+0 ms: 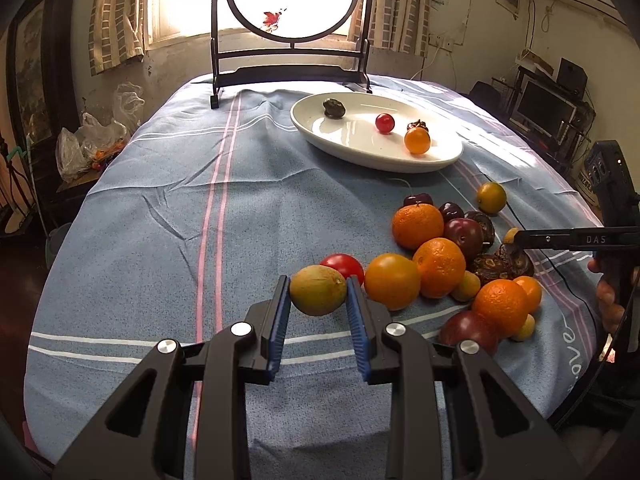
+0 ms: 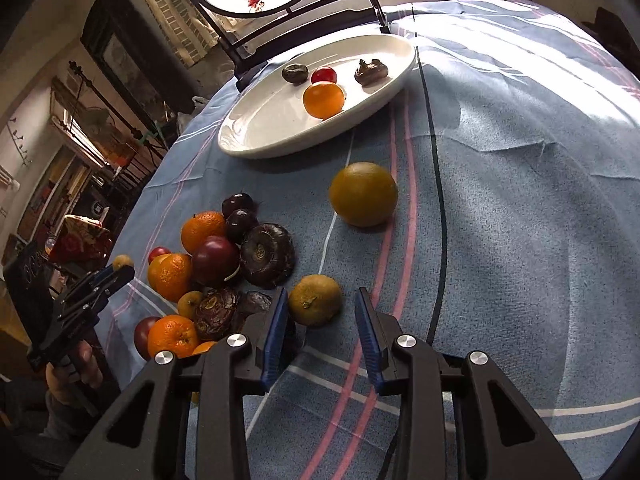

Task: Organize fruits
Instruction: 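Grasp a small yellow-green fruit with the left tool while the right tool grasps a small yellow fruit, then release the yellow-green fruit on the plate with the left tool while the right tool releases its yellow fruit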

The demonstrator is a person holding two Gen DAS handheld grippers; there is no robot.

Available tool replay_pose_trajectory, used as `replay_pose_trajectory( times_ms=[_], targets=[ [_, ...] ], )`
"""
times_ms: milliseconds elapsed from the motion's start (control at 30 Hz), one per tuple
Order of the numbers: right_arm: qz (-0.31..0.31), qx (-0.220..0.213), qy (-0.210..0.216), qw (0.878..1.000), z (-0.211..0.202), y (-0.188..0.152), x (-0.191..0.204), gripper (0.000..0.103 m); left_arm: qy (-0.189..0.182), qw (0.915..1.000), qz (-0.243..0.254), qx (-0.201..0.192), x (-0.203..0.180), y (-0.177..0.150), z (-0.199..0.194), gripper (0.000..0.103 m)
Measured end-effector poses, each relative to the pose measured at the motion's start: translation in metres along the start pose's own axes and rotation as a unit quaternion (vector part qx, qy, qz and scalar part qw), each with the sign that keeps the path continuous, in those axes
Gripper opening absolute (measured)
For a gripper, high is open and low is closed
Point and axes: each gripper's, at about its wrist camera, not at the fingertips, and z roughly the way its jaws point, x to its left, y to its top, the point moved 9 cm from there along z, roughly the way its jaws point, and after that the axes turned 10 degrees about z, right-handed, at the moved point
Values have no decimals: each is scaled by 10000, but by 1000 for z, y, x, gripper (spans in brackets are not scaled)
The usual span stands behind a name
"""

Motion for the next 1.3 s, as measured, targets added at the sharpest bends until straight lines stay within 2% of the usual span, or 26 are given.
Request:
replay_pose_trajectory(
  times_ms=[133,233,400,567,633,700,767,933,1100,1167,1233,1300],
  targets=[
    [14,-26,181,9998,1,-1,3,27,-1,10000,-39,-1,2,1,-1,27],
    [-71,-181,-7,9998,-3,0,4,27,13,10000,-35,-4,1,0,-2,27],
    [-529,-725,-307,9955,-30,0,17,27,28,10000,-7,-66,0,4,-6,27],
    [-736,-1065,-435,9906,-55,13,22,27,-9,9998,76,-191,-8,21,-11,27],
    [-789,-1162,-486,9889,-60,27,24,27,-75,9996,147,-215,-13,34,-8,27],
    [-780,-1188,-443,9889,-64,44,27,27,-373,9989,157,-257,-20,51,-1,27],
    [-768,-1217,-377,9889,-63,63,33,27,-519,9981,156,-309,-23,71,9,27],
    [-615,-1042,-320,9921,-32,116,40,27,-715,9971,71,-233,-25,121,50,27],
    [-490,-832,-539,9939,14,160,31,28,-611,9981,26,117,-23,152,110,27],
    [-398,-831,-589,9940,24,171,28,32,-563,9978,-35,335,-21,156,132,29],
    [-446,-969,-684,9919,20,176,31,36,-549,9976,-166,377,-15,159,139,34],
    [-550,-1082,-638,9906,9,172,38,36,-551,9976,-315,262,-8,162,129,39]
  ],
)
